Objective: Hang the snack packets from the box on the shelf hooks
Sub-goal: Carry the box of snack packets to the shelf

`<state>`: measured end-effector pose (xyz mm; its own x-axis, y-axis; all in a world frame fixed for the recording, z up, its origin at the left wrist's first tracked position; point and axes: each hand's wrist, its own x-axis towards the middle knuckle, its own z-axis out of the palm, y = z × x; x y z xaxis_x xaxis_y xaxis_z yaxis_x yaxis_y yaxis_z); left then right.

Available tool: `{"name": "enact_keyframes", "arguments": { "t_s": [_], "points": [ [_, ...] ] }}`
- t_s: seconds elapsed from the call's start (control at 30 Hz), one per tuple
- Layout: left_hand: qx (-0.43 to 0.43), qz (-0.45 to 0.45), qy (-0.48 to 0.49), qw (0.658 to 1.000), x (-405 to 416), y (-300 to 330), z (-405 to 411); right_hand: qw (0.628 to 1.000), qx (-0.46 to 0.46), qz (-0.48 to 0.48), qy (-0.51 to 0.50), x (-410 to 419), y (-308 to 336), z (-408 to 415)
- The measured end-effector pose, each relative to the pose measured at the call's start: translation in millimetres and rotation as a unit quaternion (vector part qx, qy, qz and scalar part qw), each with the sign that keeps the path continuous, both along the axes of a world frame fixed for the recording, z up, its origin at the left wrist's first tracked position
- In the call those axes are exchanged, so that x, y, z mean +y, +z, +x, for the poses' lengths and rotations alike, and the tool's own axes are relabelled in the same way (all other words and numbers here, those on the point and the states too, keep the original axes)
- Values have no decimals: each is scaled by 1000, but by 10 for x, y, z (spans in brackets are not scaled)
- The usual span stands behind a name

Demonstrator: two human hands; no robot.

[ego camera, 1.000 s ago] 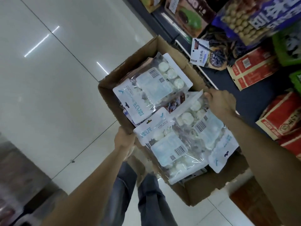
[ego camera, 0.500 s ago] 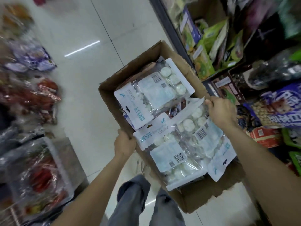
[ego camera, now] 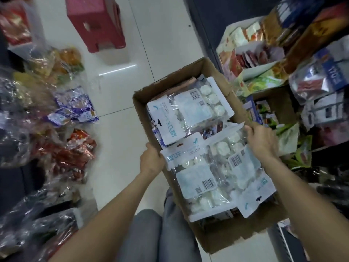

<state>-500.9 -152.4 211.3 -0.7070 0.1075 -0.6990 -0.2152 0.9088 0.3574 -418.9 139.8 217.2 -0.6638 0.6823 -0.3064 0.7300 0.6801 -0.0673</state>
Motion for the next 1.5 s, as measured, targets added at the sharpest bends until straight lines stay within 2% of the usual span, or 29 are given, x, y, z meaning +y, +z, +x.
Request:
{"name": "enact_keyframes", "arguments": {
  "t_s": [0.43,0.57,0.73,0.93,1.1,1.3,1.5],
  "points": [
    [-17,23,-82,996,463,165,-3184,1000,6,1,-21,466,99,-2976],
    [-11,10,-112,994,603,180,-4191,998,18,-15,-62,550,119,-3920],
    [4,-17,-118,993,869,-15,-5283,998,23,-25,-47,822,-80,-5029],
    [30,-8,-109,994,1200,-525,-6335,998,23,-34,-54,1168,-583,-6134],
    [19,-22,-122,992,1450,-1153,-7126,998,14,-34,-60,1371,-1127,-6920],
    [4,-35,-131,991,1740,-2027,-7893,996,20,-35,-81,1621,-1915,-7558],
    [-3,-13,-124,992,2062,-2566,-8410,996,17,-31,-85,1932,-2486,-8136]
  ]
}}
